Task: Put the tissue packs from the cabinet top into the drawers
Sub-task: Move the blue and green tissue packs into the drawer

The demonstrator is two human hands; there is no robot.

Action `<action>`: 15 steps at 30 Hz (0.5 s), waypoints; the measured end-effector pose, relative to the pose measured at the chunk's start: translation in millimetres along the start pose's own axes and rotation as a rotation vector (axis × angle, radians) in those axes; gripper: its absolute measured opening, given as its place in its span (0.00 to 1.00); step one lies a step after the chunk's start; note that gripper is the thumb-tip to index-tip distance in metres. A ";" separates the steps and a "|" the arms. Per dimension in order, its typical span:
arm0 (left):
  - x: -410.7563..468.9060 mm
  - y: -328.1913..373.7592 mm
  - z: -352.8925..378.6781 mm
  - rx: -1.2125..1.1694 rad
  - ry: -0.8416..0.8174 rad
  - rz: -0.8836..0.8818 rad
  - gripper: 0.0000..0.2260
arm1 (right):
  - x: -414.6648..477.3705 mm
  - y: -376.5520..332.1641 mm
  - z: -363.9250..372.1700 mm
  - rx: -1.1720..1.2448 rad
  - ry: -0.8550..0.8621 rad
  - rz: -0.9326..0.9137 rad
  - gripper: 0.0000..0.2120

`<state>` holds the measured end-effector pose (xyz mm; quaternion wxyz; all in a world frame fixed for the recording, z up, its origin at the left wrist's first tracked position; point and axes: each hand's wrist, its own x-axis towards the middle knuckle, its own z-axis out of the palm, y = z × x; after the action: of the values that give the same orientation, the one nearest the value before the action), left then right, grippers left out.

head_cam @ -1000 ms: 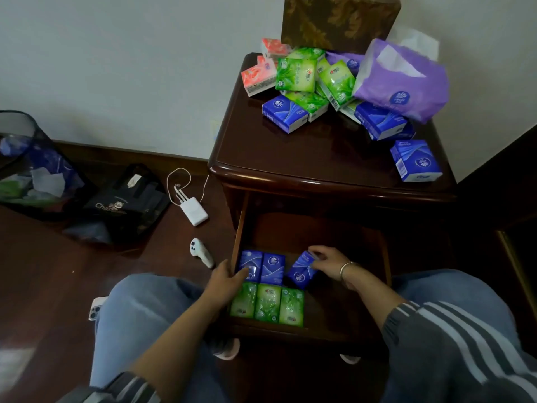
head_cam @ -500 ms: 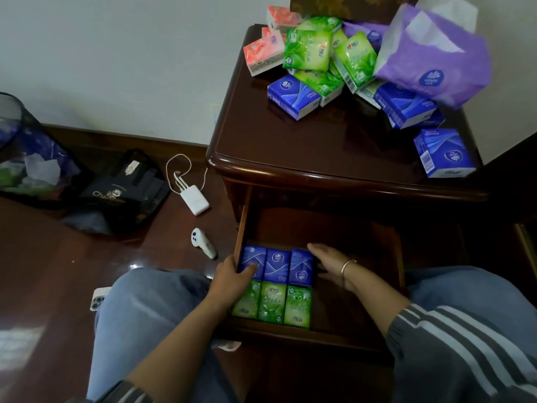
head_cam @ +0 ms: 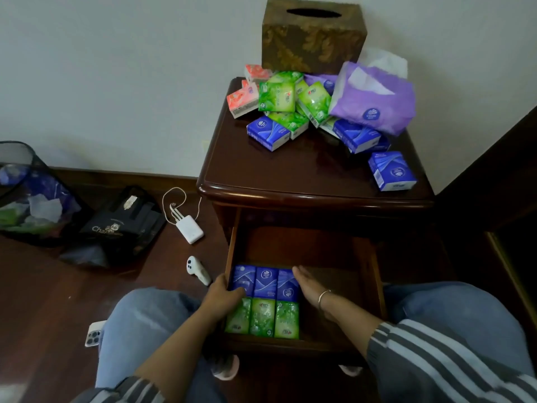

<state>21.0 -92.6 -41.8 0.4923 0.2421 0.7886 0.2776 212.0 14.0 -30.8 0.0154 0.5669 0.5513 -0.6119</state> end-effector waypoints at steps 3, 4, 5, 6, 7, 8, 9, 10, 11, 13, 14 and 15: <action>-11.4 11.4 -5.5 0.141 0.079 0.081 0.11 | -36.4 -17.1 -14.3 -0.156 -0.035 -0.099 0.25; -15.8 17.9 -8.1 0.195 0.125 0.115 0.12 | -51.9 -24.2 -25.5 -0.231 -0.045 -0.166 0.25; -20.0 26.3 -11.1 0.231 0.166 0.149 0.15 | -67.4 -31.3 -39.8 -0.302 -0.046 -0.258 0.23; -23.8 35.6 -14.8 0.254 0.202 0.187 0.18 | -83.2 -38.8 -56.7 -0.357 -0.043 -0.362 0.21; -28.4 46.4 -20.0 0.276 0.231 0.224 0.18 | -99.0 -47.0 -75.7 -0.388 -0.023 -0.462 0.19; -32.8 58.4 -26.1 0.293 0.258 0.264 0.17 | -112.4 -55.3 -95.8 -0.394 0.035 -0.555 0.17; -37.7 71.4 -32.9 0.303 0.284 0.310 0.15 | -122.2 -62.4 -116.2 -0.390 0.147 -0.642 0.15; -42.6 85.0 -39.3 0.303 0.309 0.364 0.14 | -127.6 -69.3 -136.9 -0.390 0.309 -0.724 0.13; -47.7 98.9 -44.8 0.297 0.334 0.419 0.12 | -127.5 -76.1 -157.1 -0.396 0.494 -0.783 0.13; -55.3 127.7 -51.1 0.257 0.400 0.516 0.10 | -115.8 -88.5 -190.5 -0.398 0.786 -0.795 0.16; -57.0 141.8 -51.3 0.223 0.441 0.555 0.10 | -107.0 -94.1 -200.1 -0.401 0.863 -0.757 0.19; -57.8 155.3 -48.9 0.194 0.484 0.589 0.10 | -96.7 -97.8 -204.0 -0.415 0.893 -0.711 0.22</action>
<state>16.3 -27.1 118.0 0.1663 0.4312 0.8011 0.3803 321.5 134.8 153.4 -0.3125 0.5350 0.7680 -0.1621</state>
